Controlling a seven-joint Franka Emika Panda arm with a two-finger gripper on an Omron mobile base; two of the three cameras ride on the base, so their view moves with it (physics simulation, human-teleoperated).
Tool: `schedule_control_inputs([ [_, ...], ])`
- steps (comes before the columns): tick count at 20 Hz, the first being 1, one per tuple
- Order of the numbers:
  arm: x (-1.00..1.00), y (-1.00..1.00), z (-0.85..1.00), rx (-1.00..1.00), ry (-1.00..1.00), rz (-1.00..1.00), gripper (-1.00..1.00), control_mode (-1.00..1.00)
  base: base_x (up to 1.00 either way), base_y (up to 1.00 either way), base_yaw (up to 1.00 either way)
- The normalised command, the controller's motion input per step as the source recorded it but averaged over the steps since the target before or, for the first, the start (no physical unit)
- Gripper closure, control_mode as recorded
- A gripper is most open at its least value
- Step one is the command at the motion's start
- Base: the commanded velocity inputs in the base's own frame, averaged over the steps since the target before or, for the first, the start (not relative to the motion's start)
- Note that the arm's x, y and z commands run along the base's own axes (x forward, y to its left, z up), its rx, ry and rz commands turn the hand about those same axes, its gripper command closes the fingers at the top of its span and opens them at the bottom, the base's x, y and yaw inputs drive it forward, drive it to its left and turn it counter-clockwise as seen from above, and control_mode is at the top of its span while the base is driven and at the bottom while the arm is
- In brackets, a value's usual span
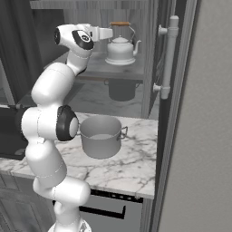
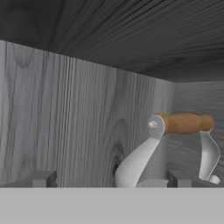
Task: Pick the kettle from the cabinet and place it on a stove burner. Then pick the pot from the counter and place it on another stove burner. Finally, turn both burners on.
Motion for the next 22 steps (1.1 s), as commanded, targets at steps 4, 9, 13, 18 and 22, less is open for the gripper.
schedule_control_inputs([
  [4, 0.01, 0.00, 0.00, 0.00, 0.00, 0.00, 1.00, -1.00, 0.00, 0.00, 0.00],
  [9, 0.00, 0.00, 0.00, 0.00, 0.00, 0.00, 1.00, -1.00, 0.00, 0.00, 0.00],
  [13, 0.00, 0.00, 0.00, 0.00, 0.00, 0.00, 1.00, -1.00, 0.00, 0.00, 0.00],
  [18, 0.00, 0.00, 0.00, 0.00, 0.00, 0.00, 1.00, -1.00, 0.00, 0.00, 0.00],
  [22, 0.00, 0.00, 0.00, 0.00, 0.00, 0.00, 1.00, -1.00, 0.00, 0.00, 0.00],
])
